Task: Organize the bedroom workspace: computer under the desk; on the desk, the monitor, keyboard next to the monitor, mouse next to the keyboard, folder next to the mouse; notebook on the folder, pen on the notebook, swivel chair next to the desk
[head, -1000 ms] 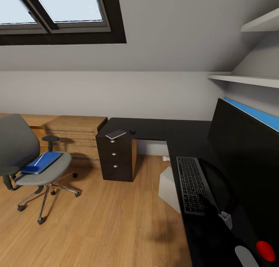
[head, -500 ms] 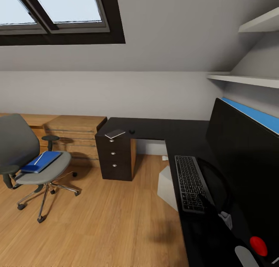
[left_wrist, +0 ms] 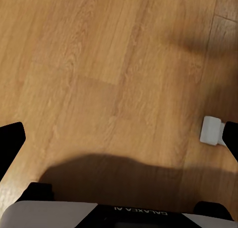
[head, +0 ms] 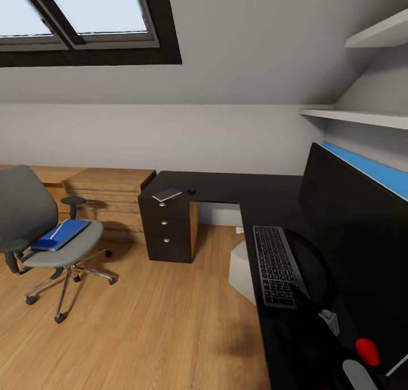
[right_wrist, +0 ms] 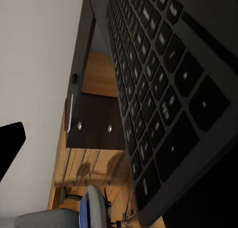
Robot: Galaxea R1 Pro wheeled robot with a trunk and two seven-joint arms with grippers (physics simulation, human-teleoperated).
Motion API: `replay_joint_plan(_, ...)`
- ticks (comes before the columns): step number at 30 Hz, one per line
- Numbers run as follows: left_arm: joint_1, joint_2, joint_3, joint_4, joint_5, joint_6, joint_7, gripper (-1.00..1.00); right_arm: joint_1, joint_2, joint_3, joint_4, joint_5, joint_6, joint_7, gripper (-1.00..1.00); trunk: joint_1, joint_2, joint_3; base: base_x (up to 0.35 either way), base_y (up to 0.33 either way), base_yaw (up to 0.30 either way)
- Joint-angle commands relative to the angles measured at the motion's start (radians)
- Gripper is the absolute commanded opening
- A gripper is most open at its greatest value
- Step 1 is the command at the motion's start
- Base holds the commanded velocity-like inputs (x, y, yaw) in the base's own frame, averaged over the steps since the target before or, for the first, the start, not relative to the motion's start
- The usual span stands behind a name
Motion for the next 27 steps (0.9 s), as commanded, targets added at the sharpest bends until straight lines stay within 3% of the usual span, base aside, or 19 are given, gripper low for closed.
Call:
replay_joint_plan(1,0.0,0.0,-0.001,-0.002,0.01,0.002,0.008,1.0,0.0,0.0,-0.002,0.001,-0.004,0.006,0.002,1.0,0.0,-0.001,-0.001,-0.009,-0.008,0.0)
replay_joint_plan(27,0.0,0.0,-0.001,-0.002,0.01,0.003,0.008,1.0,-0.001,0.0,-0.001,0.003,0.002,0.006,0.002,1.0,0.0,-0.001,-0.001,-0.15,-0.001,0.0)
